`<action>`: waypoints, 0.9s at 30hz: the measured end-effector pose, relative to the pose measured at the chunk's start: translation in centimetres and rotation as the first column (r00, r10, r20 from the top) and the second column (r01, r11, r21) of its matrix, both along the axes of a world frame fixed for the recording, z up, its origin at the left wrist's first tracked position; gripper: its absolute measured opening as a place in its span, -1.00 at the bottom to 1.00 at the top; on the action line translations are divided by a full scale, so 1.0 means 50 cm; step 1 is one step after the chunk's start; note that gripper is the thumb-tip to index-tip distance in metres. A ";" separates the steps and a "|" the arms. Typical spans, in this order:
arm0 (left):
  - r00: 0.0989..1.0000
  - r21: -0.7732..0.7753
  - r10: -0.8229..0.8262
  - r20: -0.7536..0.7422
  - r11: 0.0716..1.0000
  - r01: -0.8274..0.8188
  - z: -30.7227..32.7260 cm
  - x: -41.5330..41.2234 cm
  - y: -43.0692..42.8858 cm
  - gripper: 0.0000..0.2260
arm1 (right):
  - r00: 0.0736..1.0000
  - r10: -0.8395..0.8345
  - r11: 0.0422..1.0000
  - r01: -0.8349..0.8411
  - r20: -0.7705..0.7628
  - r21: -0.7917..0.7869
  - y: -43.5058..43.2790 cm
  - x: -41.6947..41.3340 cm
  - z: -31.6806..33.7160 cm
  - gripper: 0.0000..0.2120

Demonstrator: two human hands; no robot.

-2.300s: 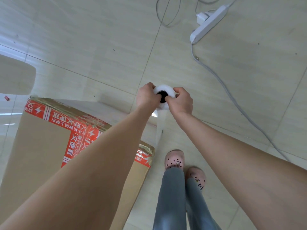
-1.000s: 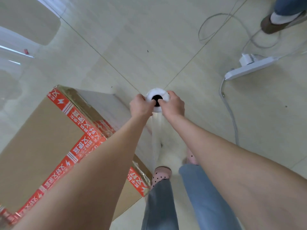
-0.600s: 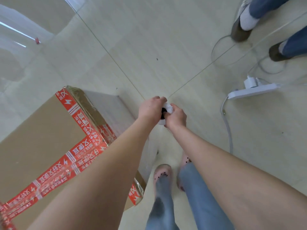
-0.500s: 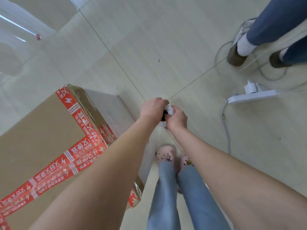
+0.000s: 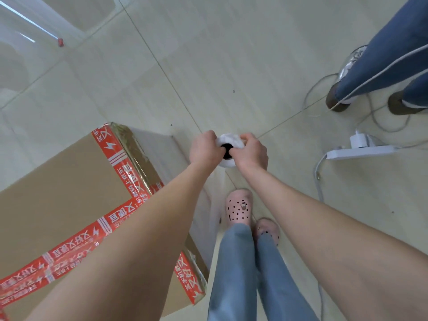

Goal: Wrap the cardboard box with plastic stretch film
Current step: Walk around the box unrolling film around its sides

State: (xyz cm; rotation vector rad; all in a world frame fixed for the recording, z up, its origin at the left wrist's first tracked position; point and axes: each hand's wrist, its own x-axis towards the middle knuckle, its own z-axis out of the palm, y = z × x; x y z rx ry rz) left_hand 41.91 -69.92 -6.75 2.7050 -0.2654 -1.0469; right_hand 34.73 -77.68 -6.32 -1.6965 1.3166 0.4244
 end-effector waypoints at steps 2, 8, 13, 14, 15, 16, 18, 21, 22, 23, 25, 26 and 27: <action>0.982 -0.018 0.187 -0.030 0.982 -0.187 0.001 0.020 0.018 -0.79 | 1.000 0.002 1.000 -0.002 0.004 0.012 0.009 0.030 -0.001 -0.51; 0.938 0.029 0.312 -0.154 0.950 -0.311 0.007 0.077 0.066 -0.71 | 1.000 -0.022 0.984 0.020 0.005 0.178 0.047 0.107 0.007 -0.73; 0.984 0.000 -0.176 -0.035 0.984 0.176 0.019 0.110 0.051 -0.74 | 1.000 0.007 0.992 -0.004 -0.022 0.128 0.052 0.125 0.011 -0.78; 0.966 0.001 -0.260 -0.018 0.966 0.260 0.019 0.115 0.044 -0.66 | 1.000 0.000 0.991 0.004 -0.029 0.133 0.052 0.128 0.010 -0.78; 0.945 0.012 -0.326 -0.007 0.945 0.326 0.018 0.121 0.037 -0.61 | 0.999 -0.005 0.990 0.010 -0.036 0.137 0.052 0.131 0.009 -0.79; 0.925 0.034 -0.380 0.003 0.925 0.379 0.016 0.126 0.030 -0.60 | 0.999 -0.004 0.990 0.010 -0.044 0.138 0.051 0.134 0.007 -0.79; 0.903 0.085 -0.430 0.008 0.900 0.428 0.016 0.136 0.017 -0.66 | 0.998 0.013 0.991 -0.005 -0.061 0.134 0.046 0.138 0.002 -0.75; 0.913 0.118 -0.409 0.001 0.906 0.406 0.016 0.150 0.009 -0.72 | 0.994 0.079 0.993 -0.071 -0.082 0.094 0.033 0.145 -0.004 -0.72; 0.924 0.114 -0.382 -0.005 0.918 0.380 0.016 0.156 0.010 -0.74 | 0.991 0.103 0.992 -0.096 -0.081 0.078 0.029 0.150 -0.005 -0.72; 0.941 0.105 -0.337 -0.011 0.936 0.336 0.016 0.163 0.012 -0.74 | 0.989 0.124 0.991 -0.119 -0.078 0.061 0.026 0.158 -0.004 -0.72; 0.978 0.063 -0.208 -0.011 0.976 0.208 0.012 0.179 0.018 -0.75 | 0.982 0.178 0.984 -0.177 -0.068 0.021 0.022 0.182 -0.003 -0.70; 0.992 0.038 -0.127 -0.007 0.991 0.128 0.010 0.185 0.023 -0.77 | 0.977 0.206 0.979 -0.206 -0.062 -0.001 0.020 0.195 -0.002 -0.69; 0.999 0.013 -0.044 -0.001 0.999 0.044 0.009 0.190 0.027 -0.78 | 0.972 0.228 0.973 -0.230 -0.054 -0.021 0.017 0.209 -0.001 -0.68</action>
